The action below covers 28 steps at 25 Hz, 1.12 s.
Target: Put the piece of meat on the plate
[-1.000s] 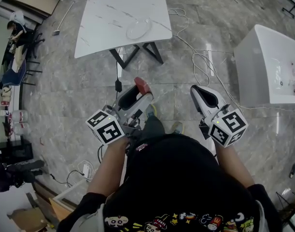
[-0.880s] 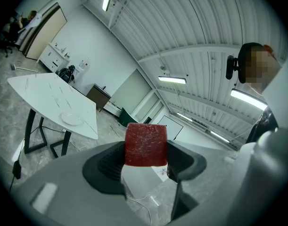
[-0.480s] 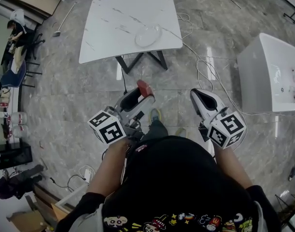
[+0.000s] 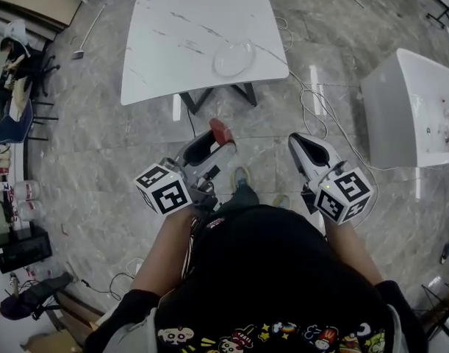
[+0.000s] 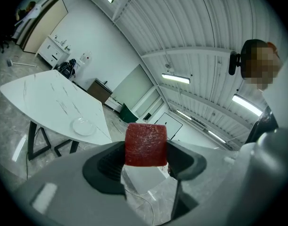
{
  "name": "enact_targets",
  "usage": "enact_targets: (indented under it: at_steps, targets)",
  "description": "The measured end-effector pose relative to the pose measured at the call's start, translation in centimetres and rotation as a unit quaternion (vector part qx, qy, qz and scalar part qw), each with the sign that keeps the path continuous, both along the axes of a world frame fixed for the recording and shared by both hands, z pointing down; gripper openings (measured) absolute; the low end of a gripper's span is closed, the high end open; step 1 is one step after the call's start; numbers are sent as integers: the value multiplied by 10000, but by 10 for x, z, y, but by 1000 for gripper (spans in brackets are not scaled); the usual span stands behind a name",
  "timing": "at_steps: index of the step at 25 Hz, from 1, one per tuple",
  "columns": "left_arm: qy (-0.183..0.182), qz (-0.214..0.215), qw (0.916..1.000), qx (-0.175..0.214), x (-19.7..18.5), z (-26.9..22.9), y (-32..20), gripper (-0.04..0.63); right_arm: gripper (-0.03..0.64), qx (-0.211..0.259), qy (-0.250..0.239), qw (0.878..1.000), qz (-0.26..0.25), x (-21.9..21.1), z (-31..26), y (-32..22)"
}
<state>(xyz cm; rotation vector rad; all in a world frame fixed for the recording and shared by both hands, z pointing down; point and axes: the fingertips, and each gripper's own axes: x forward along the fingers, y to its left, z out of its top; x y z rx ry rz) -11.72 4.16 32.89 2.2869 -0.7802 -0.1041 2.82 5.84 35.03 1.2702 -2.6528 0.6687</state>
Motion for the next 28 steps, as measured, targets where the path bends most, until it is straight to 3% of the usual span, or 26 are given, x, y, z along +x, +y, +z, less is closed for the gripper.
enact_targets:
  at_steps: [19, 23, 28]
  targets:
    - [46, 339, 9989, -314, -60, 25, -66, 387, 23, -266, 154, 9986, 442, -54, 16, -57]
    - [-3, 362, 9986, -387, -61, 42, -93, 387, 23, -325, 176, 9981, 484, -55, 30, -81]
    - [1, 453, 9980, -449, -61, 36, -86, 385, 23, -390, 195, 9976, 546, -58, 22, -72]
